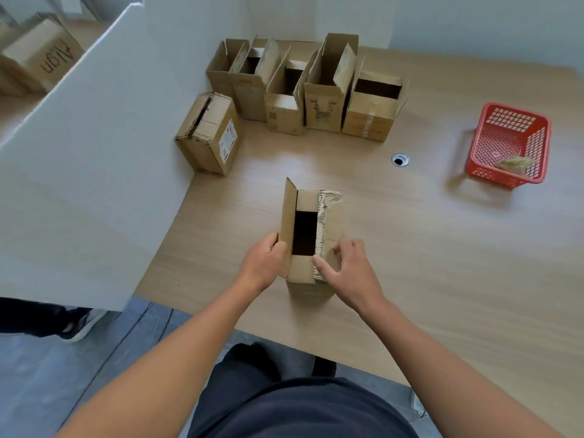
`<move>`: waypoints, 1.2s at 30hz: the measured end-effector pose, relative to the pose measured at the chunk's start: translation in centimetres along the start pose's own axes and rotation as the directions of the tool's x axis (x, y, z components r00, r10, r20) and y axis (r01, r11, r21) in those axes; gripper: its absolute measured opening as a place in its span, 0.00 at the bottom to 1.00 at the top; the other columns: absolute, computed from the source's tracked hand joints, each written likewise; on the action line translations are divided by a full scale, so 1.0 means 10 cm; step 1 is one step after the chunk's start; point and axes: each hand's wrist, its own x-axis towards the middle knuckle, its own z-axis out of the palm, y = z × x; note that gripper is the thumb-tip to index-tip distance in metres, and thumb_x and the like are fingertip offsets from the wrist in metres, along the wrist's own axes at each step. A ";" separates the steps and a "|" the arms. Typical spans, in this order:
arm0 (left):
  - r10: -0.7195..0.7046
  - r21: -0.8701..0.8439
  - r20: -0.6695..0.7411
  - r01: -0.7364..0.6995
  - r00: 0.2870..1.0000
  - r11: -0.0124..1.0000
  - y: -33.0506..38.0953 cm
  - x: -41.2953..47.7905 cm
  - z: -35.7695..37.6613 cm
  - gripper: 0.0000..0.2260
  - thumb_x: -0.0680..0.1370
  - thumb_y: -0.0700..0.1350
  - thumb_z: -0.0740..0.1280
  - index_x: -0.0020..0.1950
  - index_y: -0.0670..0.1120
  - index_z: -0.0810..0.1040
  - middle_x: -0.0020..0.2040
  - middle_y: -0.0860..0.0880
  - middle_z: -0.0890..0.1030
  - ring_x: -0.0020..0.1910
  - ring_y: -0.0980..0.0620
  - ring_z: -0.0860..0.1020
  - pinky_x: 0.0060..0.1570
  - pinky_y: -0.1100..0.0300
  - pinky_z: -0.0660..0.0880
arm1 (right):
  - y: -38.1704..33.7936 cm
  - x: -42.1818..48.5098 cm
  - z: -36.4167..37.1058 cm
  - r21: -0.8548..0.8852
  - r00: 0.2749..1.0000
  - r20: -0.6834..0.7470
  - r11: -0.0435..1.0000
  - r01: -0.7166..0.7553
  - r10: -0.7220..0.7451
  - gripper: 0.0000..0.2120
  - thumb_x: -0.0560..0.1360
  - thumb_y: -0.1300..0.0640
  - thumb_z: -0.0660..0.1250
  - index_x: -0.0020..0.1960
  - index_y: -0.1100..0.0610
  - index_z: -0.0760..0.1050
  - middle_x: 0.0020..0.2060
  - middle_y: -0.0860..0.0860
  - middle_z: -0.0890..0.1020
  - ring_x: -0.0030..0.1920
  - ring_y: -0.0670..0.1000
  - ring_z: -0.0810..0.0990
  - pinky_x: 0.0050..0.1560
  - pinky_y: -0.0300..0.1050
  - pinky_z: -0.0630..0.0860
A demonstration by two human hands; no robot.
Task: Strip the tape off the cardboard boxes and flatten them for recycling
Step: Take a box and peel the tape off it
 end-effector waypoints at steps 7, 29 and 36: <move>-0.054 -0.174 0.020 0.056 0.998 0.983 -0.19 0.07 0.01 0.11 0.84 0.45 0.64 0.66 0.47 0.76 0.58 0.47 0.84 0.56 0.50 0.82 0.59 0.50 0.79 | -0.16 0.23 0.02 -0.201 0.994 -0.017 0.974 -0.107 0.106 0.35 0.74 0.33 0.68 0.63 0.59 0.63 0.60 0.54 0.68 0.58 0.60 0.75 0.50 0.54 0.76; 0.116 0.444 0.001 -0.105 0.993 0.890 -0.35 0.35 0.21 0.31 0.82 0.60 0.59 0.81 0.56 0.51 0.83 0.57 0.47 0.82 0.51 0.46 0.79 0.44 0.51 | 0.22 0.24 -0.25 -0.155 0.995 0.056 0.985 -0.073 0.083 0.39 0.80 0.35 0.61 0.83 0.54 0.56 0.83 0.47 0.54 0.82 0.50 0.53 0.79 0.49 0.56; 0.075 0.408 0.001 -0.069 0.997 0.910 -0.19 0.49 0.23 0.27 0.79 0.58 0.65 0.75 0.51 0.63 0.74 0.50 0.67 0.73 0.48 0.66 0.71 0.46 0.65 | 0.04 0.31 -0.05 -0.131 0.981 0.068 0.977 -0.170 0.180 0.45 0.79 0.33 0.61 0.83 0.58 0.51 0.83 0.55 0.53 0.81 0.56 0.55 0.80 0.54 0.58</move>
